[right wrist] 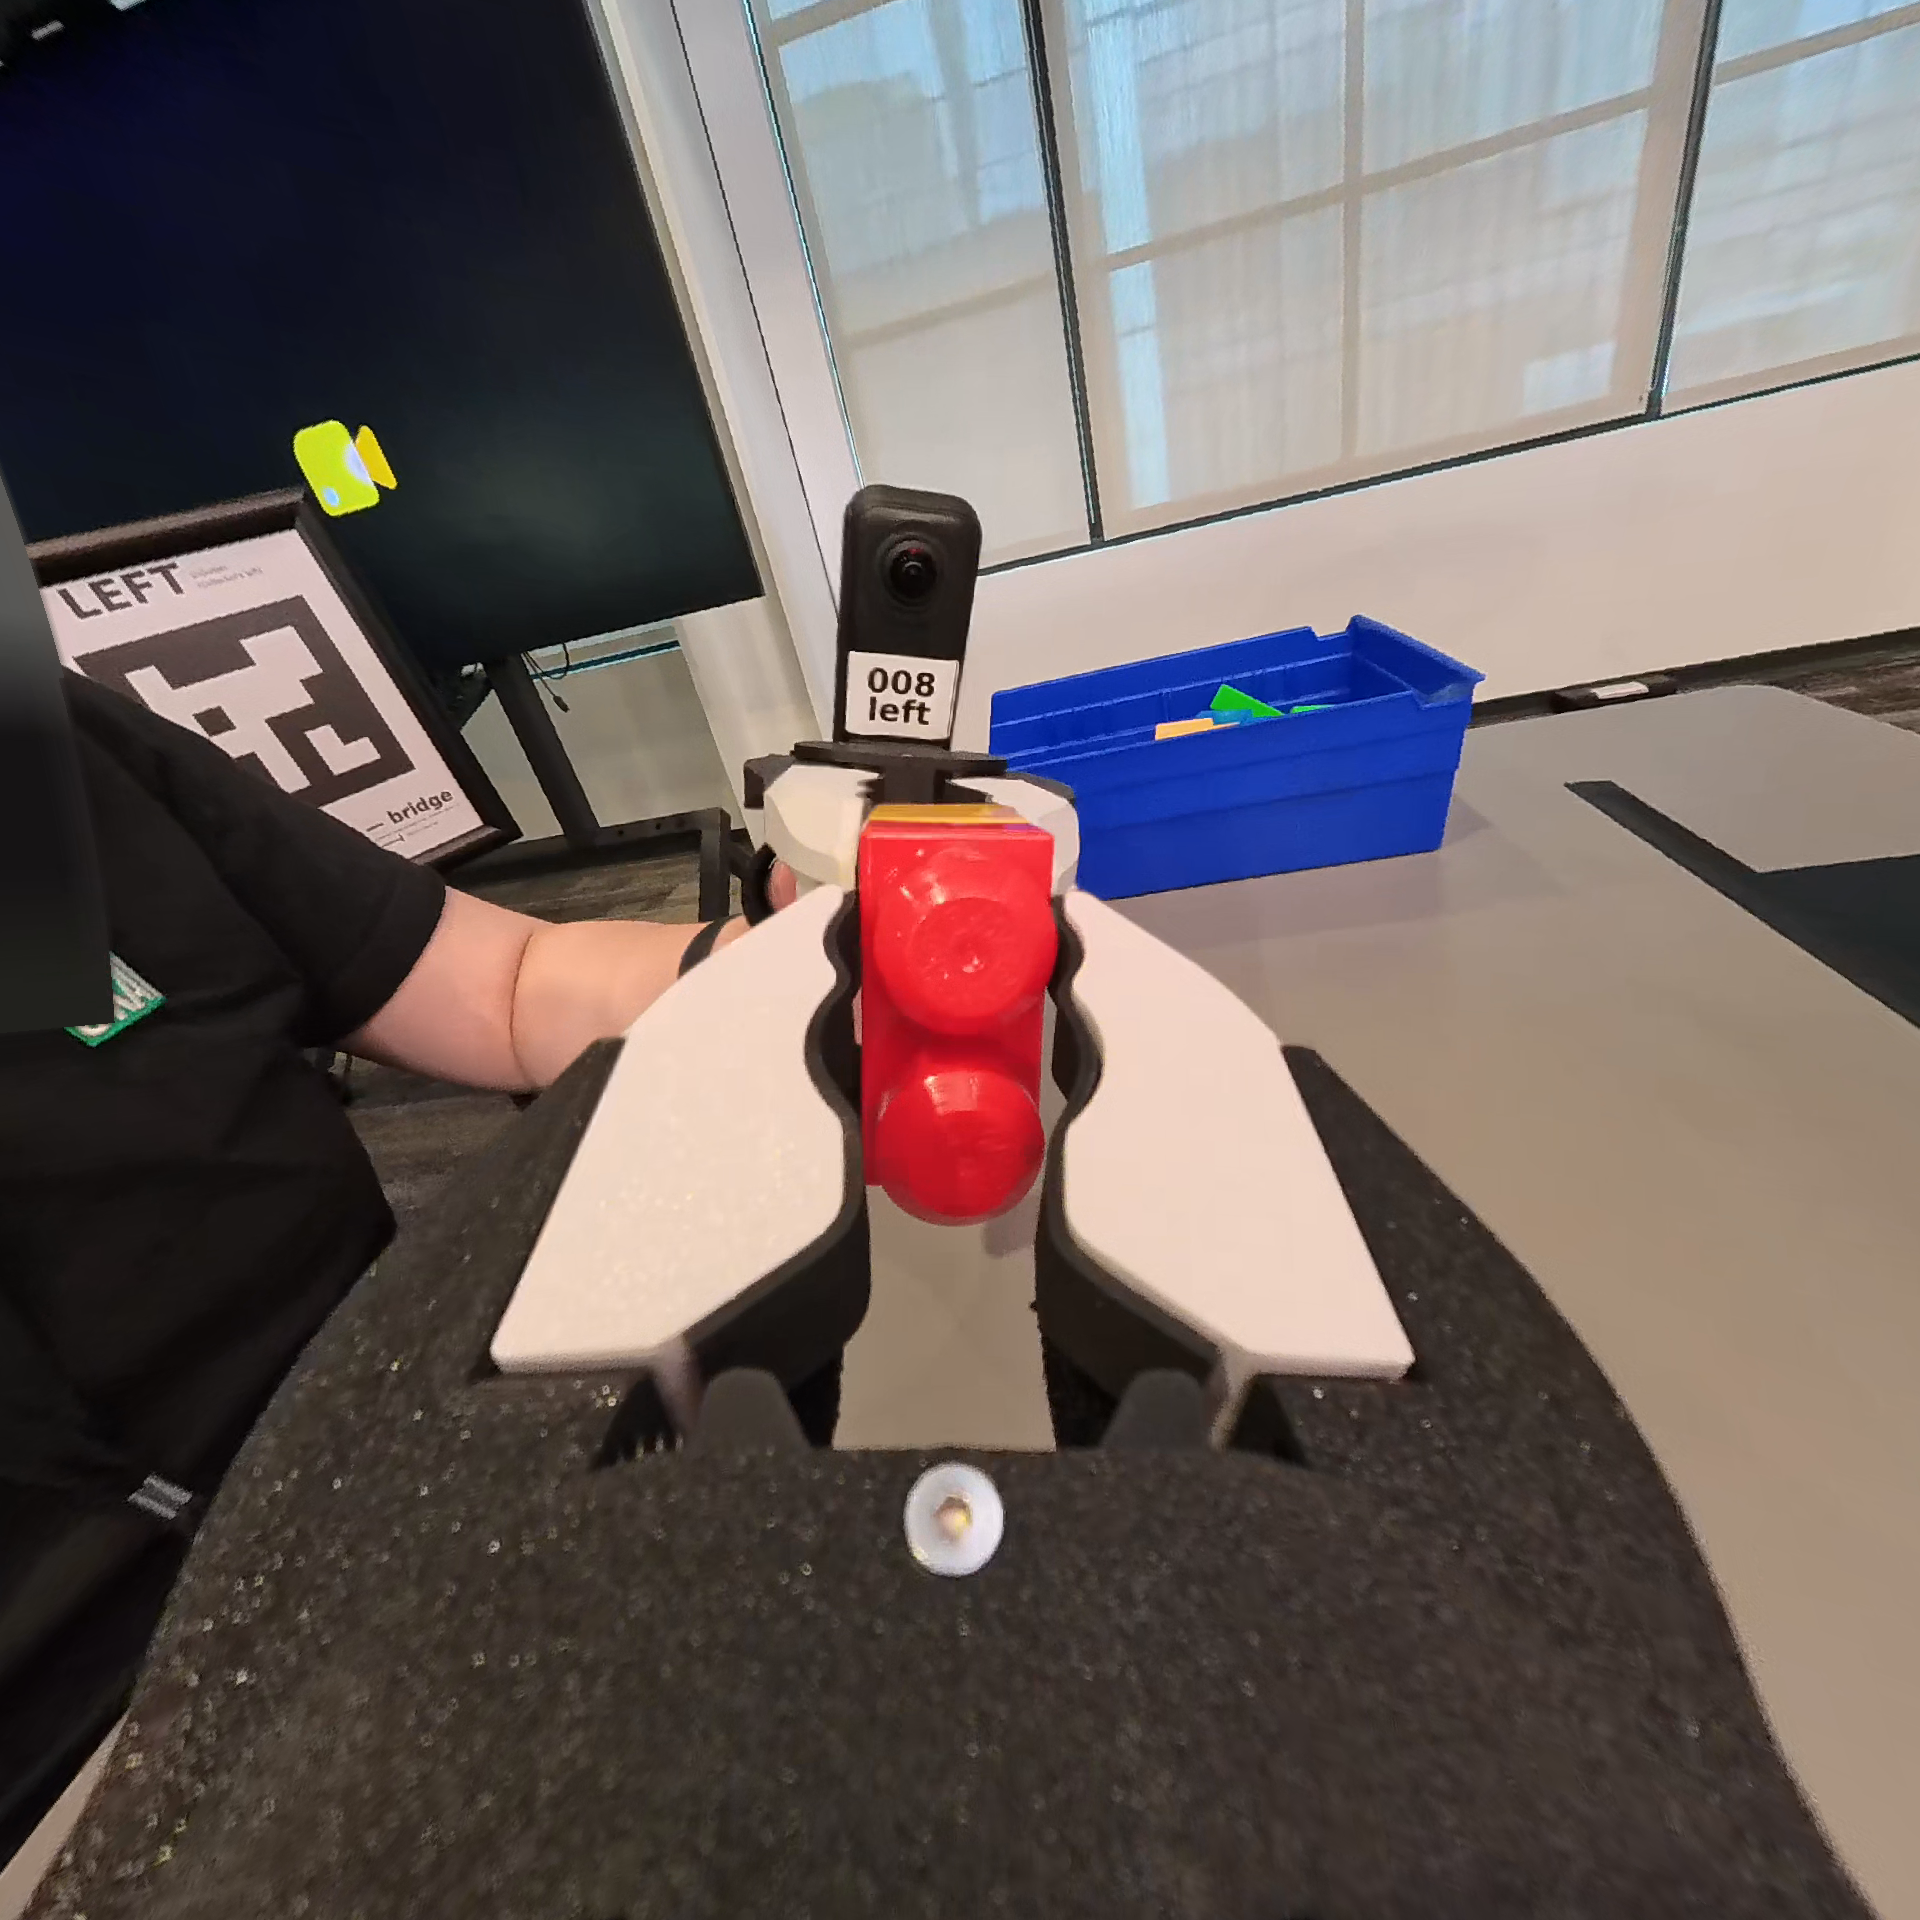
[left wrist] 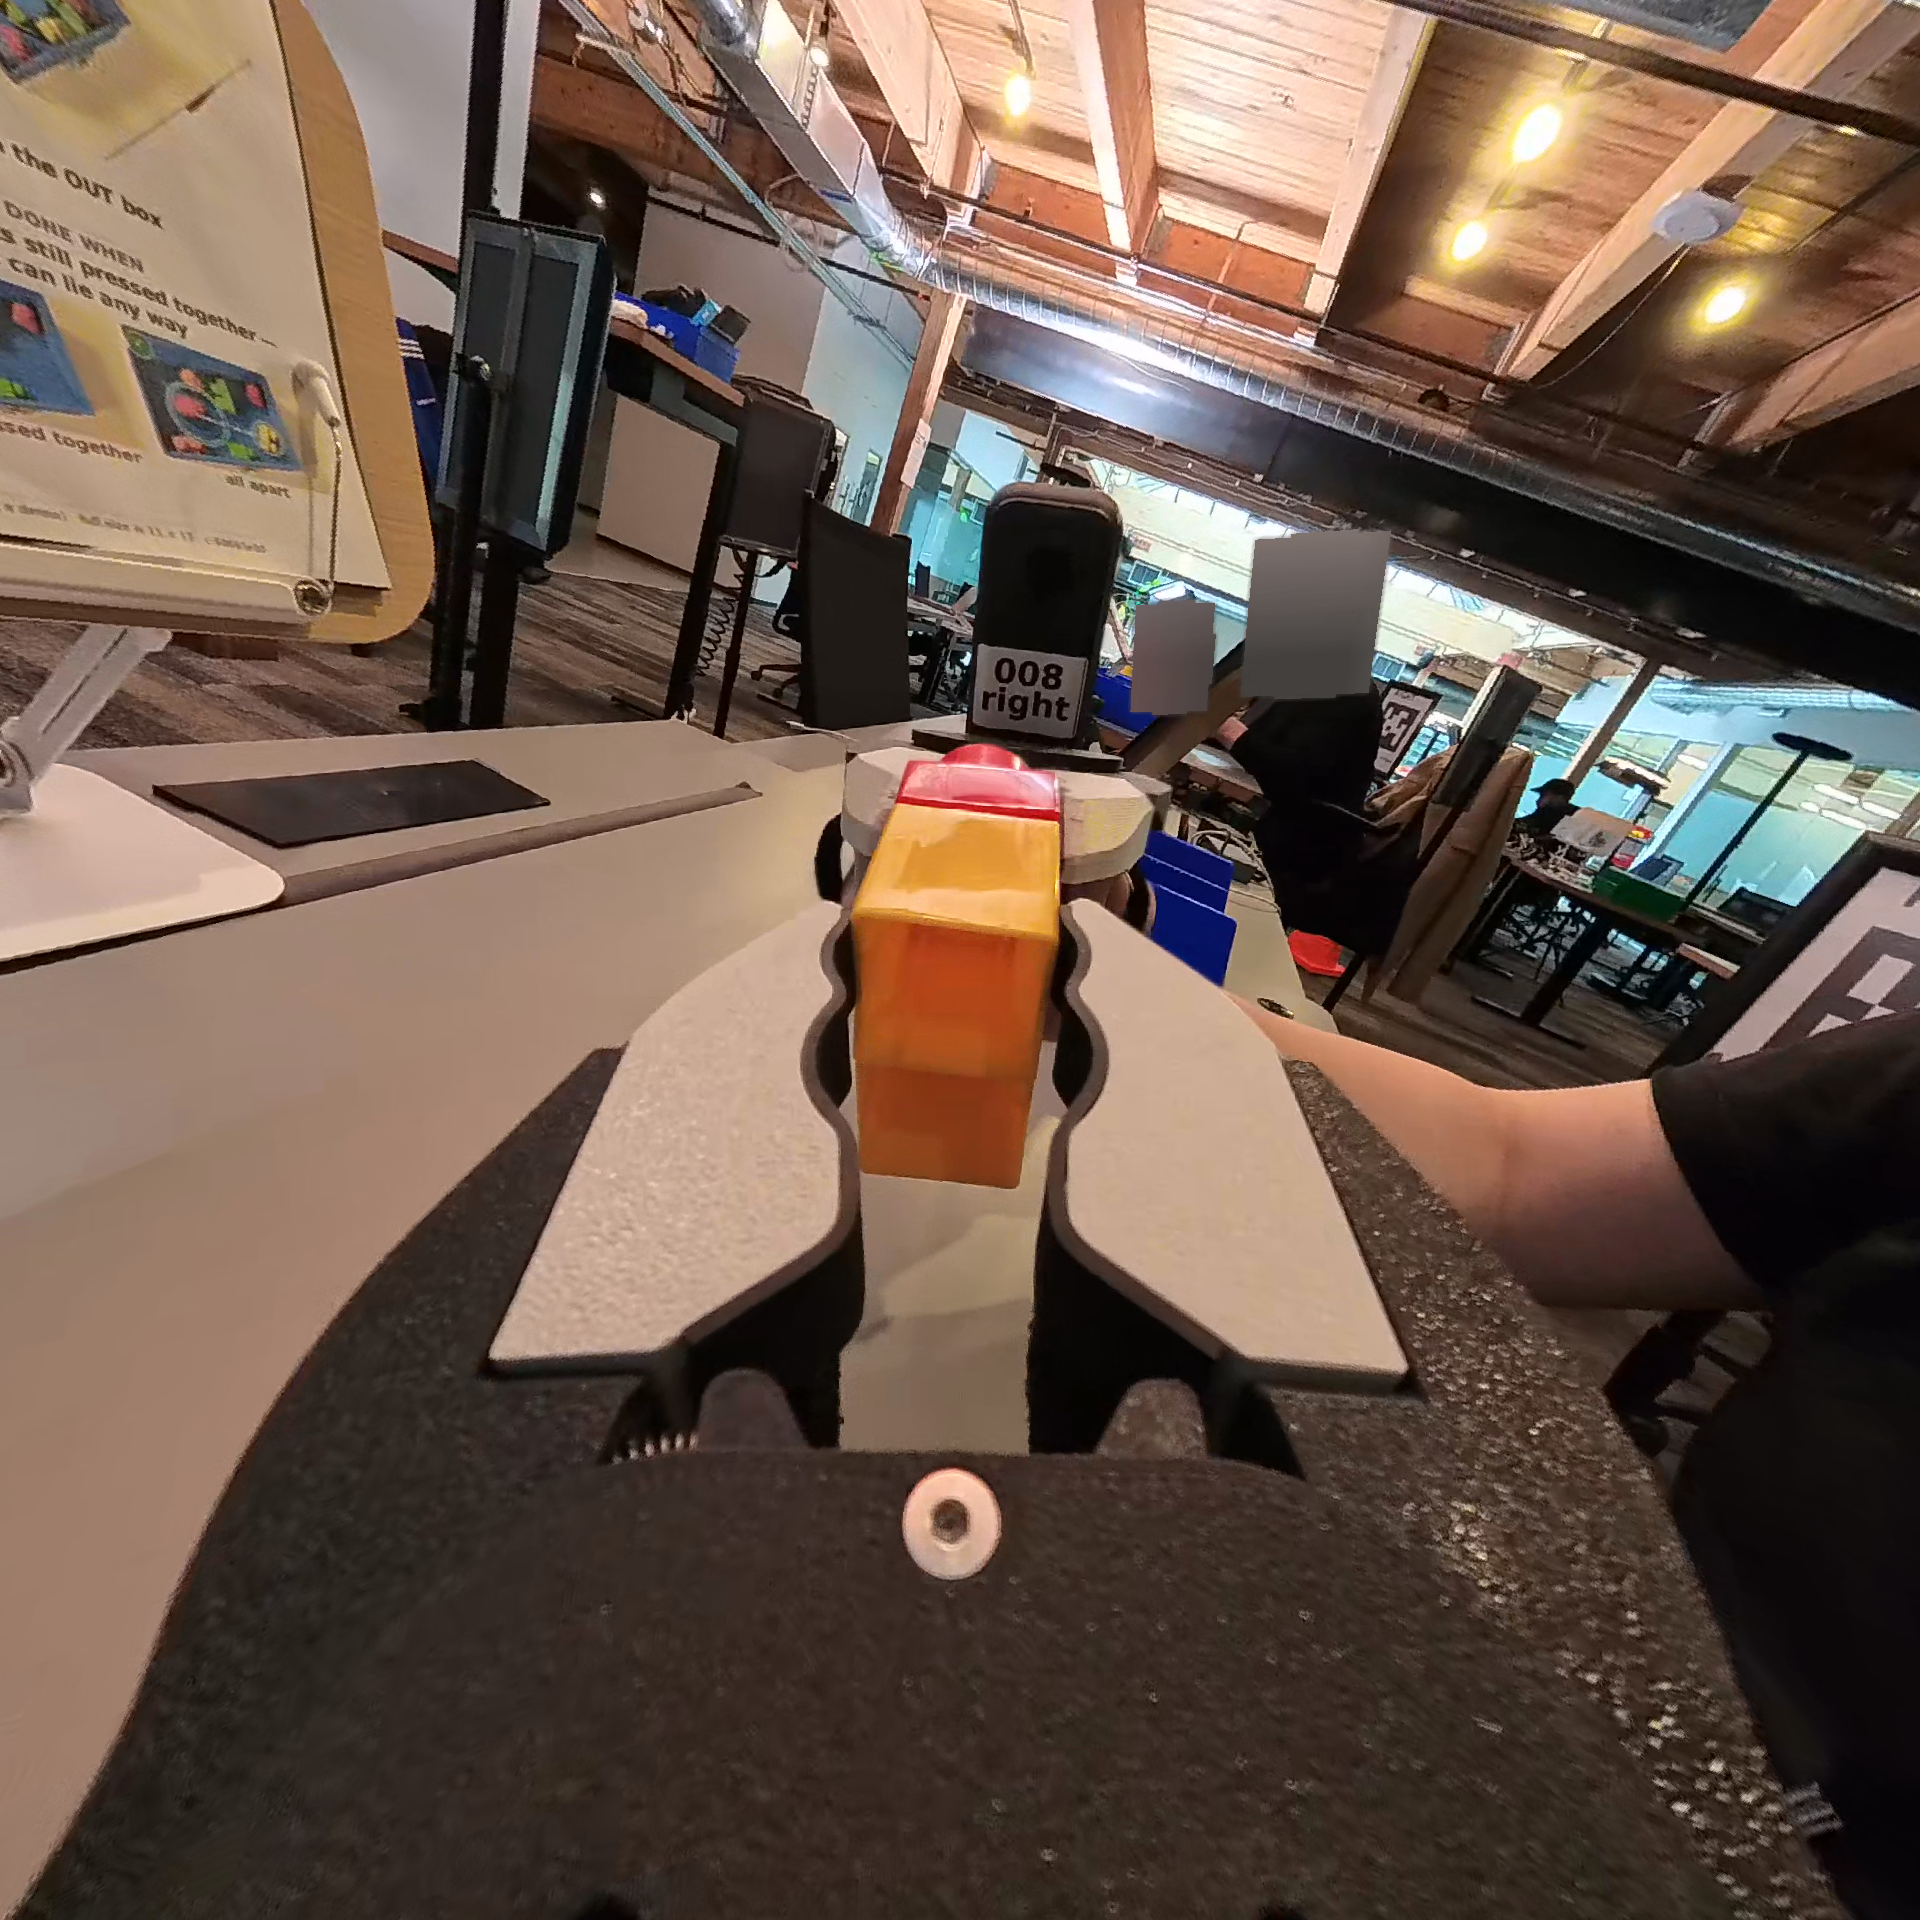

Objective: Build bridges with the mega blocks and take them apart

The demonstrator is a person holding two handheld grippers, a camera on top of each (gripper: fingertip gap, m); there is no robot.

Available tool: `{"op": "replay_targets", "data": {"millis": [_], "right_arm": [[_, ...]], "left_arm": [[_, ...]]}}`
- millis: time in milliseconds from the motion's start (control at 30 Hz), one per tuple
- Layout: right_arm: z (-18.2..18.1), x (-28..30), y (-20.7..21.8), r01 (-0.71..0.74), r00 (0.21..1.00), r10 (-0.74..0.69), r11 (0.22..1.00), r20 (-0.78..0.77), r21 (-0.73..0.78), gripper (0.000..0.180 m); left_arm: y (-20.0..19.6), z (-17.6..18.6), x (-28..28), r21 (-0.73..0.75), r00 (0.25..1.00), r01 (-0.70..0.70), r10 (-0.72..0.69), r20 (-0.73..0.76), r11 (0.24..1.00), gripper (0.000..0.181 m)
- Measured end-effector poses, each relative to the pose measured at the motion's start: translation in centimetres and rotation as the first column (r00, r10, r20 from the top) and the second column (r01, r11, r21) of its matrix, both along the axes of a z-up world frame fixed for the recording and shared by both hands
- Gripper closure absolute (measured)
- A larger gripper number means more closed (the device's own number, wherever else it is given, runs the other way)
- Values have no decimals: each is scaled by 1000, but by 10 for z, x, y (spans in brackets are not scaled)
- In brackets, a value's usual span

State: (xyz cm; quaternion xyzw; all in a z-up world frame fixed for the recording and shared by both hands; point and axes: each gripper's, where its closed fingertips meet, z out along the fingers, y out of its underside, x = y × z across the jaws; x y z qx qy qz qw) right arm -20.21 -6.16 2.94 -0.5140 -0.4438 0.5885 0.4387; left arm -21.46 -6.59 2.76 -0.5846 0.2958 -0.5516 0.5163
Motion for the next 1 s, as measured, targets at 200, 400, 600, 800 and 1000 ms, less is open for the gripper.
{"op": "replay_targets", "data": {"millis": [200, 400, 600, 800, 1000], "right_arm": [[-3, 3, -3, -21, 1000, 21, 1000, 10, -15, 146], [-9, 3, -3, -30, 999, 31, 999, 44, -24, 146], [-7, 1, -2, -1, 1000, 2, 1000, 27, -15, 146], [-13, 0, -1, 12, 998, -11, 1000, 65, -12, 146], [-15, 1, -1, 10, 997, -8, 1000, 76, -24, 146]], "left_arm": [[-2, -2, 3, 0, 1000, 3, -3, -5, 1000, 145], [-2, -6, 4, -8, 1000, 8, -8, -20, 1000, 146], [0, -4, 3, -2, 1000, -17, 18, 14, 1000, 146], [1, -8, 3, -13, 1000, -14, 14, 8, 1000, 146], [1, -9, 4, -15, 1000, 0, 0, 7, 1000, 146]]}}
